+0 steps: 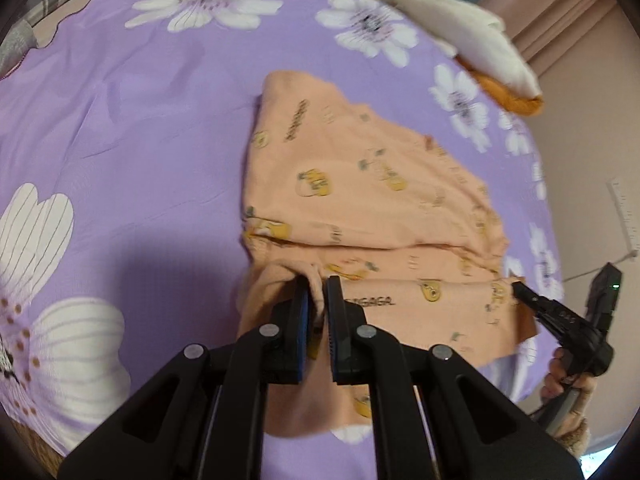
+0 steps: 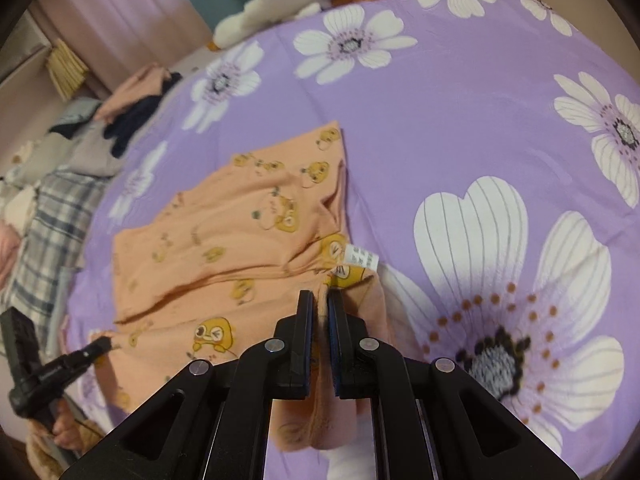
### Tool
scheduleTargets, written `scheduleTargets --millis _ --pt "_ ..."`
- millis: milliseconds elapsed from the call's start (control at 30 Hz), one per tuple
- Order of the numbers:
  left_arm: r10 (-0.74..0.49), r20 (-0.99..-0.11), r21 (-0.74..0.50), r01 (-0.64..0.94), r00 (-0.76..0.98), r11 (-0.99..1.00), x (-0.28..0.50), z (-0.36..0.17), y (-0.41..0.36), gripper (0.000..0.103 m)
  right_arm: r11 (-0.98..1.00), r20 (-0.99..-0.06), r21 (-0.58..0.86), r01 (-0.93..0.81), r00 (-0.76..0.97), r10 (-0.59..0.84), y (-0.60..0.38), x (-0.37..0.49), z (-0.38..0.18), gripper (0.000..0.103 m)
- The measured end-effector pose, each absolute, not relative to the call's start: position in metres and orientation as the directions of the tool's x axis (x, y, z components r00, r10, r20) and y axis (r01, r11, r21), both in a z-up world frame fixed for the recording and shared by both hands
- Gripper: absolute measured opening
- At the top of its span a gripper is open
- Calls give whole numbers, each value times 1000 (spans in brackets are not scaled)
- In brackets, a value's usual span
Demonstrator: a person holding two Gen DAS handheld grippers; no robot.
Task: Fold small clothes
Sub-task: 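Fold the held leg end up over the sleeper body with both tools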
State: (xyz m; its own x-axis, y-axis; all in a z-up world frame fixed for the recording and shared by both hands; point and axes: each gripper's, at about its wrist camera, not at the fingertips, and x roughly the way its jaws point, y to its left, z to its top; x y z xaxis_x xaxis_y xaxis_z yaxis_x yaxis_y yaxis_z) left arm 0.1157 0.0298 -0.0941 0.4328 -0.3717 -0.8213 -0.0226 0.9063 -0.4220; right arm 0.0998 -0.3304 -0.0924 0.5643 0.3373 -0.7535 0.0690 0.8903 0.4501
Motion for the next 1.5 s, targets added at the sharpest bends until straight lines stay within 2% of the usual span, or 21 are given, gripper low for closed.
scheduleTargets --millis 67,367,400,433,467,500,533,567,767,800,867,933,1000,1067,1100,1133,1233,1500 --pt "-333 -854 -385 -55 399 921 125 -109 31 6 899 -777 430 88 542 319 -328 106 -101 9" --pt "-417 -831 -479 -93 369 873 122 -111 47 8 903 -801 417 103 512 311 -330 105 -113 9" --pt "-423 -828 -485 -91 368 870 120 -106 48 14 900 -803 421 111 508 313 -333 103 -111 9" --pt "-431 -820 -494 -85 376 865 115 -100 49 25 898 -803 426 115 505 316 -335 101 -108 11" --pt "-438 -808 -504 -77 394 860 109 -92 52 33 896 -800 430 115 509 319 -337 99 -105 15" --pt "-441 -799 -510 -72 409 857 105 -87 50 46 897 -794 428 113 521 313 -339 96 -100 30" --pt "-451 -782 -523 -58 431 850 99 -80 53 51 900 -788 422 111 536 304 -341 91 -94 52" --pt "-460 -771 -531 -44 440 846 93 -75 54 51 902 -781 417 116 553 290 -345 84 -89 61" --pt "-480 -789 -537 -51 382 842 77 -83 51 50 905 -759 414 97 585 285 -348 56 -73 63" --pt "-488 -791 -542 -53 370 839 75 -87 50 50 905 -758 417 90 583 292 -346 53 -73 62" --pt "-495 -797 -542 -48 346 839 71 -94 47 49 911 -763 405 81 579 288 -340 53 -74 54" --pt "-496 -799 -544 -57 341 837 70 -99 46 49 920 -775 384 76 567 277 -332 54 -76 39" --pt "-509 -794 -557 -62 332 828 69 -103 44 49 925 -785 374 65 553 279 -327 56 -82 34" --pt "-502 -800 -545 -46 328 837 70 -103 41 32 932 -802 356 71 536 266 -324 58 -88 28" --pt "-498 -805 -535 -33 323 844 70 -102 39 8 934 -809 350 75 526 261 -323 60 -92 19" --pt "-493 -808 -527 -23 323 849 70 -102 36 8 934 -812 350 76 521 262 -322 58 -94 10" --pt "-465 -810 -497 1 357 868 67 -95 33 6 931 -811 354 84 523 261 -321 57 -96 6" --pt "-503 -756 -528 65 418 847 67 -67 34 6 913 -763 401 72 578 290 -329 51 -75 6"
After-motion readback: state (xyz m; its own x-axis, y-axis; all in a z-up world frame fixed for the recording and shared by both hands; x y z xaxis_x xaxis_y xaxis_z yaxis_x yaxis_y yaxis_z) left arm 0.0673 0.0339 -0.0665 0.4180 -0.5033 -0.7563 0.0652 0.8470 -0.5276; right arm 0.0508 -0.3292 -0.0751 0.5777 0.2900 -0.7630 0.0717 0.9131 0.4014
